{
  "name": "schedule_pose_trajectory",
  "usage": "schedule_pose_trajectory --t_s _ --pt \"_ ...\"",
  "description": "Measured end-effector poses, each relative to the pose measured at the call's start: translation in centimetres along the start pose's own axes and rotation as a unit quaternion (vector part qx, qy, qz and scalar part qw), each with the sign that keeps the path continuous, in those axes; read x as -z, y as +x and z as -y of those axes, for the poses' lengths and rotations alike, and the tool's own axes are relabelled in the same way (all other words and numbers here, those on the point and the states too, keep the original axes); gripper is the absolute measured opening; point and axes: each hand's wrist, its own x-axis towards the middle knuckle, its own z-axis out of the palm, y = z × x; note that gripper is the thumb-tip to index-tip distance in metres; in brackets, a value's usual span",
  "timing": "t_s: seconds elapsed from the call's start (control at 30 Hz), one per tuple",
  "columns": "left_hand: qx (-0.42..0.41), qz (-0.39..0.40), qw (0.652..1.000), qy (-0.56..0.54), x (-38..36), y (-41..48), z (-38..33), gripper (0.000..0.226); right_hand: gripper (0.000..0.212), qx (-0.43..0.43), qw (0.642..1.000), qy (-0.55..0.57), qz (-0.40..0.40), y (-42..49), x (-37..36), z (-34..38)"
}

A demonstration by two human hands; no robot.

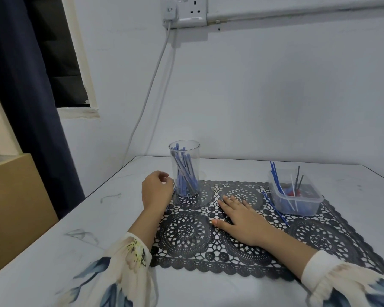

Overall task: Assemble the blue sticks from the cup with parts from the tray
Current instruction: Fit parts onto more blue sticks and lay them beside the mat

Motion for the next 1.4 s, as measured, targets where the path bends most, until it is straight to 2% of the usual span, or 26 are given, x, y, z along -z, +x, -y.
schedule_pose_trajectory --t_s 0.13,0.23,0.33,0.4,0.5,0.6,0.63,0.7,0.8,0.87,0.93,1.07,1.13,1.23,1.3,1.4 --pt "-0.040 -0.064 0.994 -0.078 1.3 0.9 -3.1 0.016 0.107 -0.001 1.000 0.002 0.001 -0.1 0.2 0.1" --pt "-0.062 -0.039 0.994 -0.077 2.1 2.5 -5.6 0.014 0.111 0.001 1.000 0.003 0.000 -0.1 0.1 0.0" --pt "-0.073 0.014 0.997 0.000 2.2 4.8 -7.8 0.013 0.110 0.001 1.000 0.004 -0.002 -0.1 0.1 0.0" --pt "-0.057 0.056 0.993 0.088 1.8 6.5 -8.8 0.011 0.110 0.001 1.000 0.006 -0.001 -0.1 0.2 0.0" --pt "-0.053 0.112 0.967 0.223 1.2 8.4 -9.7 0.016 0.112 0.001 1.000 0.009 -0.001 -0.1 0.2 0.1" --pt "-0.070 0.154 0.934 0.315 1.0 9.0 -10.4 0.011 0.110 0.004 1.000 0.006 -0.003 -0.1 0.2 0.0" --pt "-0.071 0.165 0.922 0.343 1.0 9.0 -10.6 0.016 0.110 0.005 1.000 0.006 -0.004 -0.1 0.1 0.0" --pt "-0.076 0.180 0.900 0.391 0.9 9.1 -11.0 0.031 0.112 0.009 1.000 0.008 -0.003 -0.1 0.1 -0.1" --pt "-0.095 0.175 0.891 0.409 0.6 9.1 -11.2 0.028 0.111 0.009 1.000 0.018 -0.001 -0.1 0.2 -0.1" --pt "-0.098 0.166 0.898 0.395 0.6 9.1 -11.5 0.026 0.111 0.008 1.000 0.020 -0.003 -0.2 0.3 -0.2" --pt "-0.095 0.158 0.920 0.345 0.6 8.9 -11.9 0.028 0.112 0.007 1.000 0.020 -0.003 -0.3 0.3 -0.1" --pt "-0.120 0.102 0.975 0.158 0.7 8.4 -12.5 0.014 0.113 0.007 1.000 0.024 -0.002 -0.2 0.2 -0.2" --pt "-0.164 0.051 0.983 0.060 1.2 7.5 -13.1 0.015 0.113 0.010 1.000 0.025 -0.003 -0.3 0.3 -0.2" --pt "-0.283 -0.034 0.957 -0.048 1.8 5.7 -14.0 0.015 0.115 0.010 0.999 0.032 -0.003 -0.4 0.3 -0.1" --pt "-0.361 -0.079 0.923 -0.107 2.2 4.5 -14.5 0.016 0.115 0.010 0.999 0.036 -0.002 -0.4 0.3 -0.2" --pt "-0.461 -0.130 0.869 -0.124 2.3 3.0 -14.8 0.021 0.102 0.012 0.999 0.049 -0.006 -0.5 0.4 -0.2"
